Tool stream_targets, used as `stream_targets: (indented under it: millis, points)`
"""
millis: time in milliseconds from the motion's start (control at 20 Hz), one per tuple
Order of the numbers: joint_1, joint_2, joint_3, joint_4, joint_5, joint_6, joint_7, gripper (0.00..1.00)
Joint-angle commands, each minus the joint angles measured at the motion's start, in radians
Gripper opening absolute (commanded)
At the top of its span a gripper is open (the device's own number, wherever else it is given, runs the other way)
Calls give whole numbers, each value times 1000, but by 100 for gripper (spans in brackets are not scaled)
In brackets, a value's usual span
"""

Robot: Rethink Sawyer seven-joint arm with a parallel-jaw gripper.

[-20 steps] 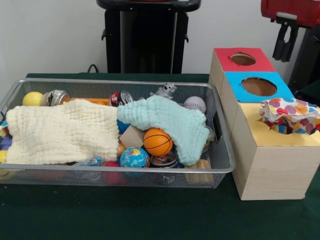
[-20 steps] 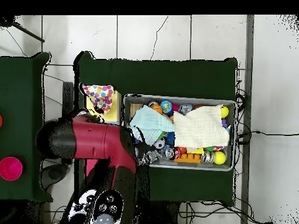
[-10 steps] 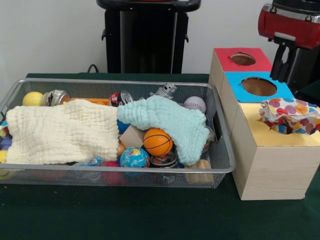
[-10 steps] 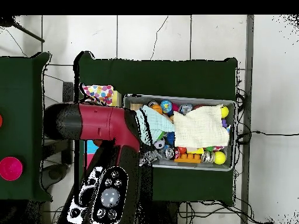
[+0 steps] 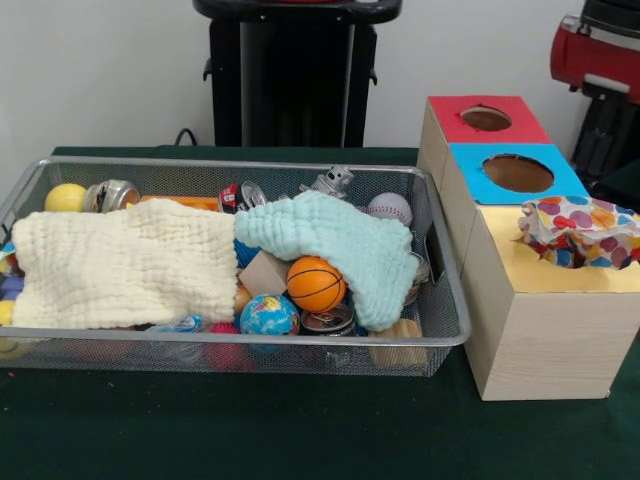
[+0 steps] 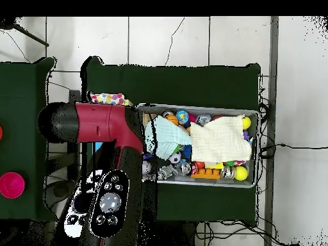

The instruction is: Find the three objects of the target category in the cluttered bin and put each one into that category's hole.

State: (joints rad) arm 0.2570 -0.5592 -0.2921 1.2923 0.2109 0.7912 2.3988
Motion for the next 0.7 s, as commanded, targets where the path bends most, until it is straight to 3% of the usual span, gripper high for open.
stream_targets:
  millis: [50,250,700]
  points:
    - [4,76,24,-85,9,137,198,0]
    - [-31,78,48,-75,15,113,150,0]
    - [-63,118,50,-171,8,159,127,0]
